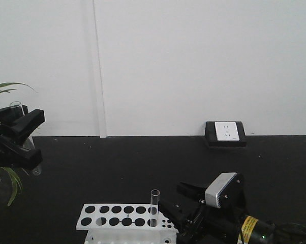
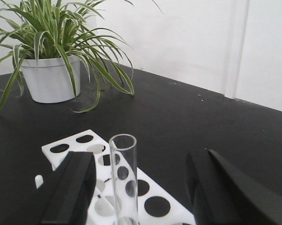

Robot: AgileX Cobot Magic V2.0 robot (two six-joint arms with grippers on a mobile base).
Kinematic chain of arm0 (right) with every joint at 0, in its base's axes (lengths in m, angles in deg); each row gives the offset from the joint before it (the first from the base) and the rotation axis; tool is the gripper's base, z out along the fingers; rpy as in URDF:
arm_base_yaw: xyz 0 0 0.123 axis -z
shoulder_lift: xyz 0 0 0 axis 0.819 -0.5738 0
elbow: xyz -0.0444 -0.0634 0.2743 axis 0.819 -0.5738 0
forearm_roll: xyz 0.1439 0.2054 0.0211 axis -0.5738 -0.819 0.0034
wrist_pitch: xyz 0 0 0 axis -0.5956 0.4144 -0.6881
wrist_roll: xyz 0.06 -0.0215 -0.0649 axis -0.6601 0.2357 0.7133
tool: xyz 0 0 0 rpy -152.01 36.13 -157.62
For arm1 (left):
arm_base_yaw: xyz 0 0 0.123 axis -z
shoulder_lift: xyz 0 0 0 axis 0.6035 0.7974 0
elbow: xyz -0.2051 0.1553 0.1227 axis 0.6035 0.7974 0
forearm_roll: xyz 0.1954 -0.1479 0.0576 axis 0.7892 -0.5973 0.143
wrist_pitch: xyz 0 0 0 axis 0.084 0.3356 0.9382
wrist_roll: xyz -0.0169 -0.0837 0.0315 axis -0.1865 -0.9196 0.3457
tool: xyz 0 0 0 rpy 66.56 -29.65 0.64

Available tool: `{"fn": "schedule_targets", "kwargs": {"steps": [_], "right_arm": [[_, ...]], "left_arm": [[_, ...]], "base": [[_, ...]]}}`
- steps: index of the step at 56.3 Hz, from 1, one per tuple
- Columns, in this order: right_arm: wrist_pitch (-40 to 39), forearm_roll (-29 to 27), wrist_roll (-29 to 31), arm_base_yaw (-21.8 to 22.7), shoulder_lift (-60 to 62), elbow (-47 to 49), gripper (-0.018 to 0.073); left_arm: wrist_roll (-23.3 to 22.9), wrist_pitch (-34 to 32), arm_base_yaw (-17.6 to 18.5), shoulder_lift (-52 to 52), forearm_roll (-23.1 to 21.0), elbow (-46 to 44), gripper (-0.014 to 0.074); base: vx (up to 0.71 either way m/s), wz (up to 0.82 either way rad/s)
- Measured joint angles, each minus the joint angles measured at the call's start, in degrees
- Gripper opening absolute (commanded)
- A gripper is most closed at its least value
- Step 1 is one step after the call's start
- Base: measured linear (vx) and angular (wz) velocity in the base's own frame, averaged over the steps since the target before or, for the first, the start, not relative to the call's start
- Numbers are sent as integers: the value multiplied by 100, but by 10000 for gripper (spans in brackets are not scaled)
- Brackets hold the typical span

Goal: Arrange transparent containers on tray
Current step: 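Close left and right grippers on one clear tube each, then lift both clear tubes up out of the rack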

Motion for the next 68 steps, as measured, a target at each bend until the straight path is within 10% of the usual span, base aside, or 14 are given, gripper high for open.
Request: {"fn": "schedule_targets", "kwargs": {"steps": [36, 68], "right_arm": [[-198, 645, -544, -64, -1119, 1191, 451], [-706, 712, -612, -73, -1280, 1265, -14]], "left_arm": [[-11, 296, 0, 63, -2, 0, -3], [-13, 327, 0, 133, -2, 0, -3]], "base": [[0, 0], [0, 0]]}}
